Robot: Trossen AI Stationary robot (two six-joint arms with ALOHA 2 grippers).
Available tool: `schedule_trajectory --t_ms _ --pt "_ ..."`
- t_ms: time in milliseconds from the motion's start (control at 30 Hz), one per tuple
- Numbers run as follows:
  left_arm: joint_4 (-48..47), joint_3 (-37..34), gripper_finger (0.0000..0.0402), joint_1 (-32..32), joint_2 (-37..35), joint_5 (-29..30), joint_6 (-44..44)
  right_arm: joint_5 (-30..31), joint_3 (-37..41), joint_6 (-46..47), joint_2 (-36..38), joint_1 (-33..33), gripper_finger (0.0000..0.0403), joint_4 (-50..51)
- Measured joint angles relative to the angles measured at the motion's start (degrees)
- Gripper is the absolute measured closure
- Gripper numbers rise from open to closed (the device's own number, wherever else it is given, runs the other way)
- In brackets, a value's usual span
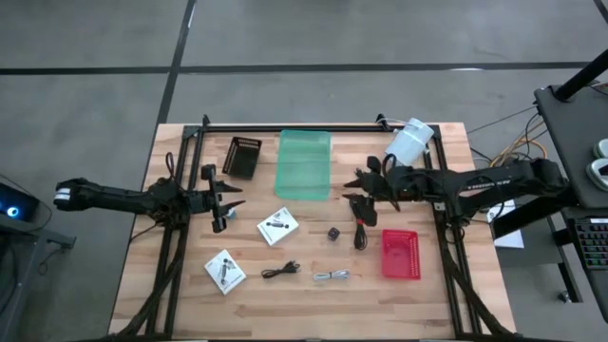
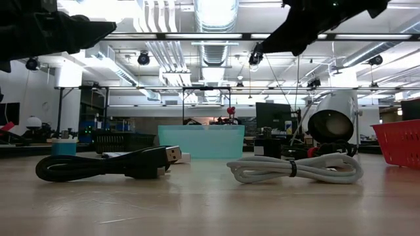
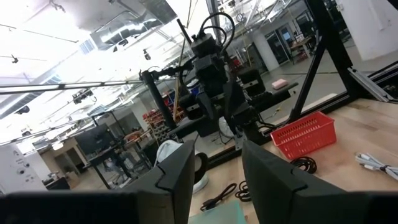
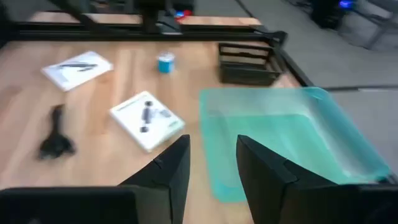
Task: Pick and place items into bin
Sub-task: Put the top black charger cable into the green bin
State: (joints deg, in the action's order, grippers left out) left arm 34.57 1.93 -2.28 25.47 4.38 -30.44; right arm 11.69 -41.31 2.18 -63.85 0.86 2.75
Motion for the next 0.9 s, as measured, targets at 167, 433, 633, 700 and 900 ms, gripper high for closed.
schedule_trajectory --t_ms 167,433,633,700,900 --pt "0.0 0.0 0.0283 0.0 0.0 0.0 0.0 4.6 -1.6 0.5 -2.7 0.0 0.0295 0.5" --pt "0.1 0.0 0.0283 0.0 0.0 0.4 0.0 5.5 -1.6 0.4 -4.1 0.0 0.0307 3.2" --pt "0.1 0.0 0.0283 0.0 0.0 0.4 0.0 11.8 -0.5 1.6 -4.5 0.0 0.0308 6.5" --pt "0.1 0.0 0.0283 0.0 0.0 0.4 0.0 14.0 0.4 1.9 -4.6 0.0 0.0305 6.9" --pt "0.1 0.0 0.0283 0.0 0.0 0.5 0.0 17.0 2.5 2.5 -4.6 -0.1 0.0294 6.9"
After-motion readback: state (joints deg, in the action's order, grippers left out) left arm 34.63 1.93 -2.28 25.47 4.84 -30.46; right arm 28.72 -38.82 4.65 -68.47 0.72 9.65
